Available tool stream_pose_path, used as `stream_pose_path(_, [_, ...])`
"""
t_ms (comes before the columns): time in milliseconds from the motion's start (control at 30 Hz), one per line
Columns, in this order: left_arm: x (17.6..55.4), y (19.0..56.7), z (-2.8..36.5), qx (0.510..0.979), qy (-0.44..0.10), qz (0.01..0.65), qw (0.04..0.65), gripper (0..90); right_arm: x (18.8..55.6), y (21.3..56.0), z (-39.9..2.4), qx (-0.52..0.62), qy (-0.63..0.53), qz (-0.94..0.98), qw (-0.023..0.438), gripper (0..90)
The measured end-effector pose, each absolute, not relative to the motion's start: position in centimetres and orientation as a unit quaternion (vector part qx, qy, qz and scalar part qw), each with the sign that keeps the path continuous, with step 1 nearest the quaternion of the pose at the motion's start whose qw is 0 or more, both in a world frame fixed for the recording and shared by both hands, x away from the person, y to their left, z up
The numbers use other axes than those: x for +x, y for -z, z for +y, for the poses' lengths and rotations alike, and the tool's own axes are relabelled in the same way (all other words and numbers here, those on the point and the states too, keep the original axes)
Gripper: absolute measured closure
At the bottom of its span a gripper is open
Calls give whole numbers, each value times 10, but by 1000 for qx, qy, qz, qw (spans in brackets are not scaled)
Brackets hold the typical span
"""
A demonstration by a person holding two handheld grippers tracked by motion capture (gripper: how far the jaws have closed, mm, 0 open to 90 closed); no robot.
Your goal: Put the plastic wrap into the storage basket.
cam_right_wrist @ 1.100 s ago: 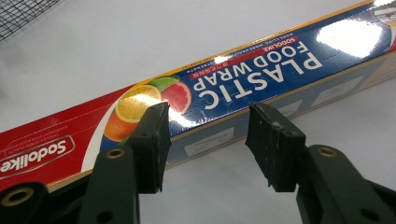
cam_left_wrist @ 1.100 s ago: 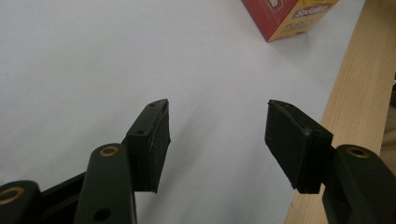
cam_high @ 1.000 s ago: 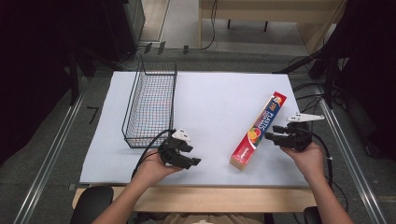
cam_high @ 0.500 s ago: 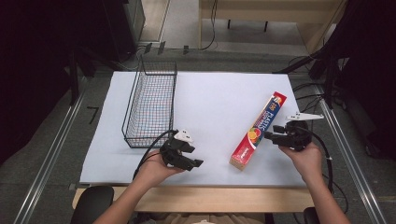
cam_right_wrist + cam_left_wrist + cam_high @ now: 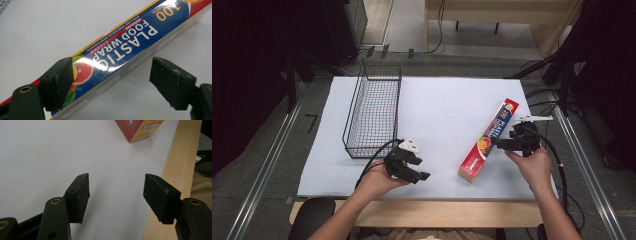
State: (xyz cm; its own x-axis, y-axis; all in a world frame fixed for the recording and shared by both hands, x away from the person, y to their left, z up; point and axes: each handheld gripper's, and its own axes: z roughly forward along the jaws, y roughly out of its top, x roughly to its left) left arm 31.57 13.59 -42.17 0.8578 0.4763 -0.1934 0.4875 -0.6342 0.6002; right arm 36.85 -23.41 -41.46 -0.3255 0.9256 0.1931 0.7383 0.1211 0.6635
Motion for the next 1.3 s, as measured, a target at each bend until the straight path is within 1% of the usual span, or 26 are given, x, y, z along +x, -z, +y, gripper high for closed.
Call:
stream_pose_path(33, [316,422,136,904,8,267,334,383,369,415,-234,565,-347,736,135,188])
stream_pose_path(67, [316,422,136,904,8,266,335,383,374,414,-230,581,-336,730,134,150])
stream_pose_path(100, [316,422,136,904,7,268,333,384,376,414,-229,584,-334,728,136,149])
stream_pose_path(233, [317,422,137,906,0,268,329,384,387,414,-219,599,-310,723,147,99])
stream_pose_path(333, [317,423,136,907,-4,266,325,386,395,416,-214,609,-304,718,144,98])
stream_pose_path(433, [318,425,136,909,-4,266,320,386,402,419,-211,621,-294,713,142,78])
stream_pose_path(500, [318,425,135,910,-6,265,320,387,406,421,-210,627,-293,706,152,65])
stream_pose_path(567, [314,424,133,912,-22,246,327,394,409,423,-209,640,-294,694,149,36])
stream_pose_path(633, [313,423,132,913,-24,242,327,393,412,427,-206,647,-282,692,151,8])
stream_pose_path(767, [314,422,132,911,-22,248,328,388,415,433,-203,659,-267,688,144,8])
stream_pose_path(867, [315,423,133,910,-22,253,328,390,410,442,-195,665,-271,684,128,8])
stream_pose_path(1067, [315,422,134,907,-21,257,333,396,405,449,-186,666,-265,682,142,0])
stream_pose_path(1300, [317,423,134,908,-19,258,329,397,410,455,-181,685,-249,672,130,0])
